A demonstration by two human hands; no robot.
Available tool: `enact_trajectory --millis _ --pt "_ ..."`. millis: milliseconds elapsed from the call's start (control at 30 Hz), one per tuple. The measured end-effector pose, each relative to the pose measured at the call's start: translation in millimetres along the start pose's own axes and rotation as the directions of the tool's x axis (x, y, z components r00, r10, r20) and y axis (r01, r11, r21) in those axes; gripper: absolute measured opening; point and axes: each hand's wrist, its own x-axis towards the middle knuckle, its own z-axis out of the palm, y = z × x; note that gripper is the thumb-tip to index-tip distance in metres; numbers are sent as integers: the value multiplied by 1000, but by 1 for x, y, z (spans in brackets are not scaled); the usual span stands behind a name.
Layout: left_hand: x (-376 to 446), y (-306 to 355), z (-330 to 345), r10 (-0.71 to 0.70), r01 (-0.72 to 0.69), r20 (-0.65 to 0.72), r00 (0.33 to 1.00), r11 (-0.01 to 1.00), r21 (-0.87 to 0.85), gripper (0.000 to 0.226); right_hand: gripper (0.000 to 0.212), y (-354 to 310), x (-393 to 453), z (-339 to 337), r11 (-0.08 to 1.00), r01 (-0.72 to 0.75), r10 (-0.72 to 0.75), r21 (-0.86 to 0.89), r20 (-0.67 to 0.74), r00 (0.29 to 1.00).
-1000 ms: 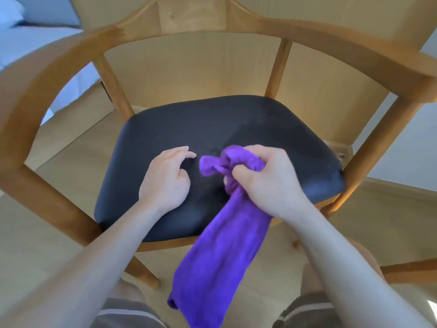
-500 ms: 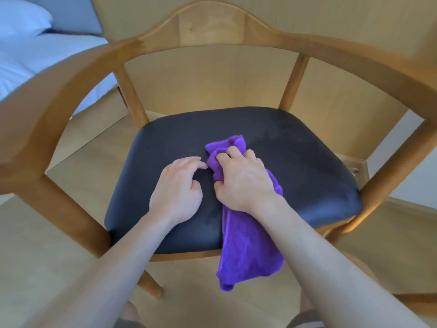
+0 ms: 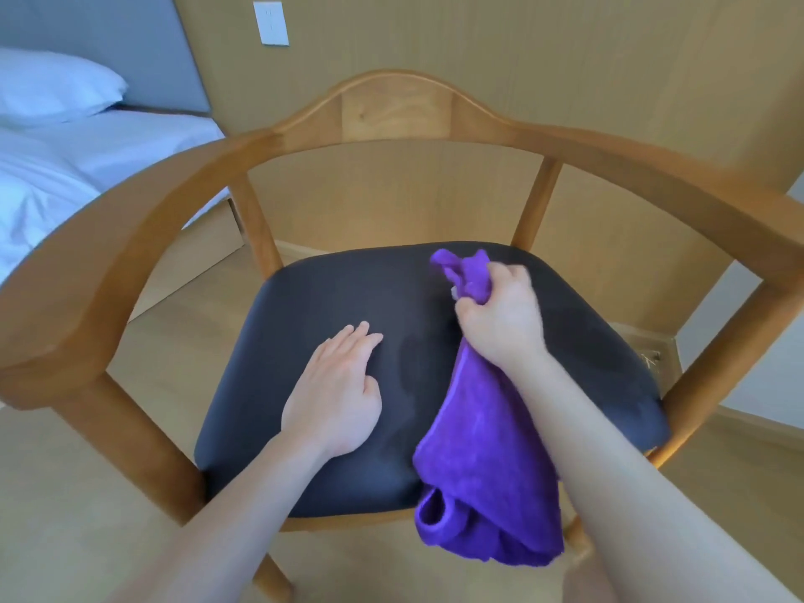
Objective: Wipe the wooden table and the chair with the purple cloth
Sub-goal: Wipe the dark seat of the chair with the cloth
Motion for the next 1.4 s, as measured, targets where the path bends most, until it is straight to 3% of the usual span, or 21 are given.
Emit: enact_trajectory --millis 67,133,233,333,433,533,600,667,733,767,833,867,1000,1200,1300,1400 --pt "2 2 0 -15 15 9 1000 1000 -3 63 26 -5 2 23 932 85 -19 -351 189 982" --pt "13 2 -6 -52 52 -12 999 999 -10 59 35 -12 0 38 835 240 -92 -495 304 948" --pt "46 4 -17 -72 70 36 997 996 54 36 44 -14 -2 31 891 279 -137 -357 375 917" --pt "71 7 -10 -82 79 18 996 989 126 18 30 -5 -14 14 941 300 -213 -155 417 884" --pt "78 -1 5 -26 33 -55 998 990 138 40 20 -2 -26 10 945 314 -267 -91 337 903" --pt "84 -12 9 2 -3 2 1000 995 104 56 22 2 -22 18 962 262 -252 -71 130 959" --pt "88 -15 9 -6 2 43 999 996 91 57 26 7 -5 17 991 118 -108 63 -135 985" --pt "89 -15 10 -14 9 50 999 996 86 56 39 15 20 14 985 -86 127 152 -286 950" --pt "89 -15 11 -16 12 38 999 997 82 56 47 17 41 15 951 -301 308 66 -199 930" --pt "90 -16 10 -17 15 33 999 997 77 56 46 15 48 21 936 -342 331 -82 -122 936" --pt "90 -17 11 -19 17 25 1000 997 73 55 42 6 54 33 915 -235 260 -327 32 965" --pt "90 -18 12 -19 17 23 1000 997 73 55 41 0 55 37 915 -163 213 -369 100 972" --pt "90 -20 11 -21 19 25 999 998 56 56 40 -20 48 36 928 -76 195 -364 302 933" --pt "86 -17 8 -25 23 40 999 998 53 56 24 -36 -13 16 949 201 -40 -245 537 843" --pt "85 -17 10 -20 18 24 1000 997 71 56 20 -23 -9 -1 963 138 -35 -233 401 916" --pt "85 -13 11 -26 24 18 1000 997 71 56 14 -6 26 -18 967 79 -78 -244 16 997"
